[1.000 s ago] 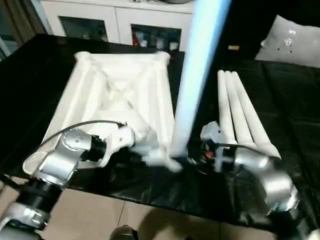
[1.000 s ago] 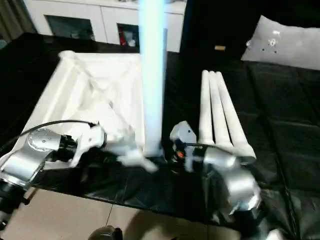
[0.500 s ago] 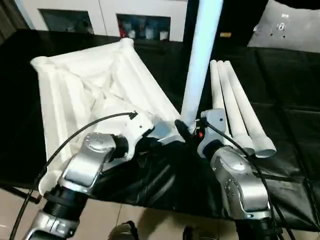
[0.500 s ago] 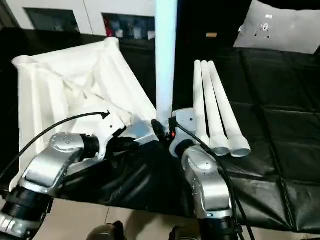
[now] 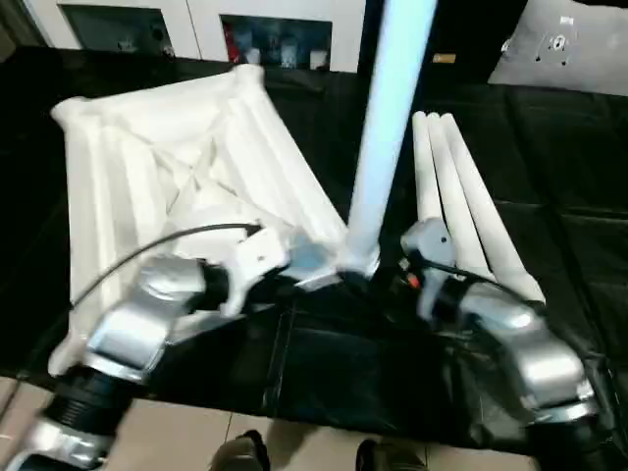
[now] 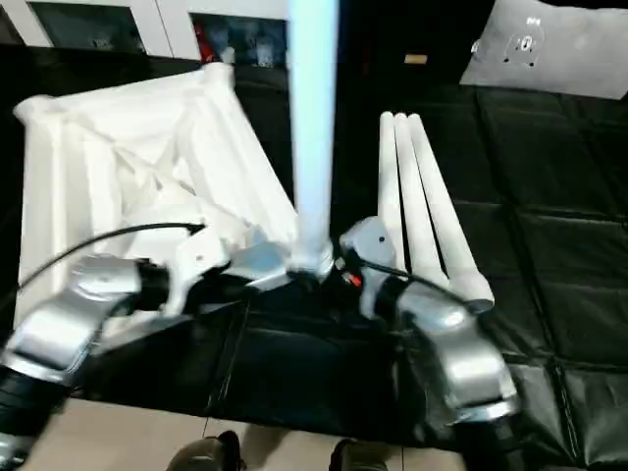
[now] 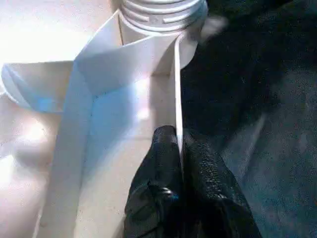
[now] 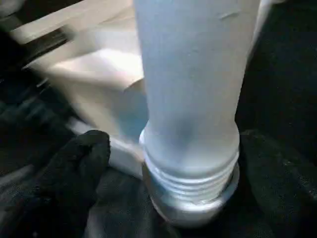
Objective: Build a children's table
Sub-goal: Rotate leg to tighten
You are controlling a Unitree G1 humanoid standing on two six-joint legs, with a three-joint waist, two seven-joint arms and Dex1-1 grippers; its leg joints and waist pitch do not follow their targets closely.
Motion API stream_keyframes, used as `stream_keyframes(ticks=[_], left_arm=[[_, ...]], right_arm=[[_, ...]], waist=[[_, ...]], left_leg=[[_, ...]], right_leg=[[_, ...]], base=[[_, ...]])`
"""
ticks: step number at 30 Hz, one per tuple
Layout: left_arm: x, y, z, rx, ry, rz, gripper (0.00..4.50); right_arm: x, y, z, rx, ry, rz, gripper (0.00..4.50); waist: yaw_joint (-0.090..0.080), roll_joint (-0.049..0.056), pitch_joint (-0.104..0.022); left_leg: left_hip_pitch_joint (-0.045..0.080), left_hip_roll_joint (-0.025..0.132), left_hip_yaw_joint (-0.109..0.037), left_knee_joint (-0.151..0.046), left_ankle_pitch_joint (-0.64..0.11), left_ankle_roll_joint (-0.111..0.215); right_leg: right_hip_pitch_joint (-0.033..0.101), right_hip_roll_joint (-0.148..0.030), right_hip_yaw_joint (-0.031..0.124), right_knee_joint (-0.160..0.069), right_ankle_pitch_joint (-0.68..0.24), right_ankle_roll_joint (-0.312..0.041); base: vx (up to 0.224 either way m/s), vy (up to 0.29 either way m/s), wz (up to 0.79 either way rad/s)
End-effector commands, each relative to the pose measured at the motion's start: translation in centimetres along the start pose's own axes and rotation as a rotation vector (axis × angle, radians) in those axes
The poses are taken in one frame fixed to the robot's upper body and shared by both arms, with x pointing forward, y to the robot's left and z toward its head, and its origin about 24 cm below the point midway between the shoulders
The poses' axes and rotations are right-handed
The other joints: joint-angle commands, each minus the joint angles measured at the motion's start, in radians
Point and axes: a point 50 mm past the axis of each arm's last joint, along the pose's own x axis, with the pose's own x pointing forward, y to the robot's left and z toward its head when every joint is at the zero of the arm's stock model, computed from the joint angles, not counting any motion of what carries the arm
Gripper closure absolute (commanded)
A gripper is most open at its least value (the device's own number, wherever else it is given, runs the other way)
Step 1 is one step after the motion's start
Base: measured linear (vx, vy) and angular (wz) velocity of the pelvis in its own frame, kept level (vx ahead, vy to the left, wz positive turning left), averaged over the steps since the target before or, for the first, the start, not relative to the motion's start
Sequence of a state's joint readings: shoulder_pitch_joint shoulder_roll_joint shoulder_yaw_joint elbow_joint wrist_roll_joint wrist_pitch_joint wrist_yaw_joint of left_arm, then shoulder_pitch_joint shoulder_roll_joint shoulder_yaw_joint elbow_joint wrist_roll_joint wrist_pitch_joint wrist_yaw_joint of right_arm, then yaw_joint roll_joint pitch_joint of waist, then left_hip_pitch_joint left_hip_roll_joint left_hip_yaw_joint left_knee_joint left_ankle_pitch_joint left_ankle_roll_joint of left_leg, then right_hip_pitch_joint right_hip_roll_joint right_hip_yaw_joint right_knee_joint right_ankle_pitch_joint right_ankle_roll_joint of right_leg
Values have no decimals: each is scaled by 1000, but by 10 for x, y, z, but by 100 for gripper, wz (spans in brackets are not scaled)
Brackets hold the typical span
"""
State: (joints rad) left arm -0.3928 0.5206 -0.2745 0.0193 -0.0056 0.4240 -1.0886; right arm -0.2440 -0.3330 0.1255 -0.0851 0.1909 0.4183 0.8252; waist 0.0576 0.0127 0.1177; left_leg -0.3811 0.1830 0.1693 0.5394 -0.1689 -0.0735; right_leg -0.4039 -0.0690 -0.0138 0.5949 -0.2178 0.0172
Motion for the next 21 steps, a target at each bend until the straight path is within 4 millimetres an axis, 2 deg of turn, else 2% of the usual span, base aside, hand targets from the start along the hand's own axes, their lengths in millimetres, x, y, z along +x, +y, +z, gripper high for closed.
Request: stream_keyframes(ticks=[1,6,8,10,11,14,16,18,21], left_arm=[[4,-8,-12,13,63,-125,450],[-6,-9,-14,64,64,-267,450],[-10,-8,-14,86,71,-323,450],[-11,-8,-13,94,68,-349,450],[-12,-8,-13,102,67,-366,450],[-13,-7,-12,126,72,-398,450],[-13,-7,-12,134,75,-404,450],[-13,-7,-13,145,80,-417,450],[-13,-7,-13,157,87,-429,450]], right_arm=[[1,4,4,-21,-10,131,3],[-7,-8,6,-99,45,243,3],[-7,-11,6,-126,72,312,3],[-6,-11,7,-132,75,342,3],[-5,-12,7,-135,78,367,3],[-4,-12,6,-127,88,435,3],[-4,-12,5,-126,93,452,35],[-2,-12,4,-125,94,481,38],[2,-11,3,-121,88,501,76]], waist=[[-1,5,-57],[4,7,-64],[8,5,-64],[11,1,-63],[13,3,-63],[21,0,-60],[26,1,-60],[28,-1,-59],[28,-2,-60]], left_leg=[[16,32,-2,-42,-82,82],[18,36,-1,-33,-57,100],[18,37,1,-30,-67,104],[18,38,2,-29,-72,106],[18,38,2,-29,-77,107],[19,41,3,-30,-121,96],[21,43,4,-31,-136,89],[19,43,4,-31,-130,86],[16,41,4,-29,-112,89]], right_leg=[[50,-46,28,-45,142,-262],[51,-49,26,-34,177,-309],[50,-50,26,-32,160,-322],[50,-51,27,-32,146,-324],[50,-52,26,-31,137,-326],[46,-56,28,-35,53,-324],[43,-56,29,-37,17,-321],[43,-56,29,-36,17,-318],[44,-55,28,-32,40,-318]], base=[[0,0,0],[0,0,0],[0,0,0],[0,0,0],[0,0,0],[0,0,0],[0,0,0],[0,0,0],[0,0,0]])
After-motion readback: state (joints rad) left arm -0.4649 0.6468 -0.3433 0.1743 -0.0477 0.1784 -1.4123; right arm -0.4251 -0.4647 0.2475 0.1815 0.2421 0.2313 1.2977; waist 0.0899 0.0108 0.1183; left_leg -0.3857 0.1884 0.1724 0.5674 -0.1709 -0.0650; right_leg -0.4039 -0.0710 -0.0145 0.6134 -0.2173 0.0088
